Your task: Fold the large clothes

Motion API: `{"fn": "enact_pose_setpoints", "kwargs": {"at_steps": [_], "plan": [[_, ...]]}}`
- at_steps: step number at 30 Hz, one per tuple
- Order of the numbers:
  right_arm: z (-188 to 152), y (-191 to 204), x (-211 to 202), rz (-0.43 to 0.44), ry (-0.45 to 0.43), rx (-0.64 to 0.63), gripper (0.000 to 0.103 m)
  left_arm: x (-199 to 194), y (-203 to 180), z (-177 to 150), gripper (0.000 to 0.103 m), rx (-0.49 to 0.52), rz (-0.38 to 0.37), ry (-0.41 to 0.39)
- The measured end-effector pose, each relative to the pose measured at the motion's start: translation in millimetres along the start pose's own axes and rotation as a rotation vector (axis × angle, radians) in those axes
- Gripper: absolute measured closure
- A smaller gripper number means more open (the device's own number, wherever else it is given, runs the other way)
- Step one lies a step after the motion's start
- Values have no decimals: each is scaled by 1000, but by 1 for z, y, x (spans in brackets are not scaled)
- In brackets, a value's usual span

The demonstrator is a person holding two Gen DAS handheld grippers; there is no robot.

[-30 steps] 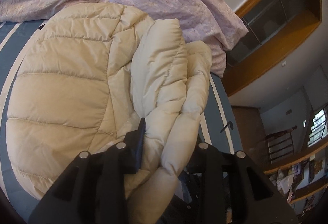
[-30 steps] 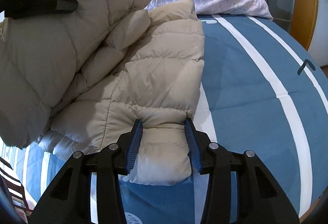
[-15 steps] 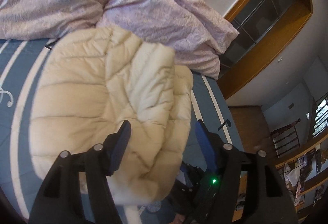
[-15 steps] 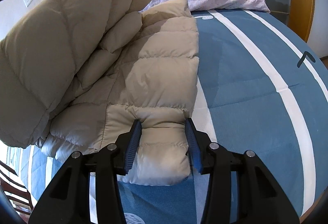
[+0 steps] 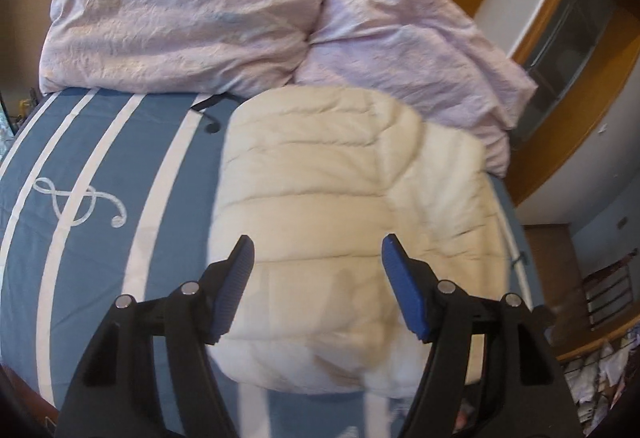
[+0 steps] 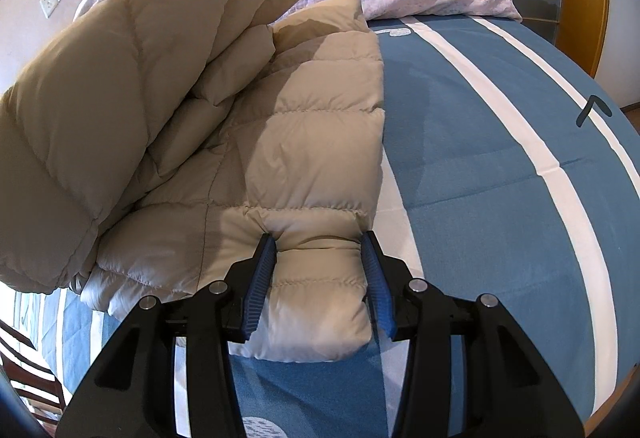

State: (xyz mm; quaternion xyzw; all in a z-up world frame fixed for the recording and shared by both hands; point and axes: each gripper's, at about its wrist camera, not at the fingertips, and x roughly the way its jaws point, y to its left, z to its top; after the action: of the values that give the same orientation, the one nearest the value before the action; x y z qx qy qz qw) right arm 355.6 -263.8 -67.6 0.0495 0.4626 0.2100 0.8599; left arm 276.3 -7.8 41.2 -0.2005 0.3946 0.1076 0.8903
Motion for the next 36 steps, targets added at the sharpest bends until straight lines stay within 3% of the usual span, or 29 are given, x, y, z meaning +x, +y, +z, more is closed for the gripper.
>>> {"fn": "enact_pose_setpoints", "kwargs": {"at_steps": [5, 10, 26, 31, 36], "plan": [[0, -1, 0, 4, -1, 0, 56, 30, 9, -13, 37, -13, 3, 67], [-1, -1, 0, 8, -1, 2, 56, 40, -8, -21, 31, 33, 2, 56], [7, -10, -2, 11, -2, 8, 56, 73, -52, -41, 26, 94, -9, 81], [16, -23, -17, -46, -33, 3, 56, 77, -56, -44, 24, 110, -16, 82], [37, -38, -48, -134, -118, 35, 56, 81, -56, -46, 23, 119, -20, 83]]}}
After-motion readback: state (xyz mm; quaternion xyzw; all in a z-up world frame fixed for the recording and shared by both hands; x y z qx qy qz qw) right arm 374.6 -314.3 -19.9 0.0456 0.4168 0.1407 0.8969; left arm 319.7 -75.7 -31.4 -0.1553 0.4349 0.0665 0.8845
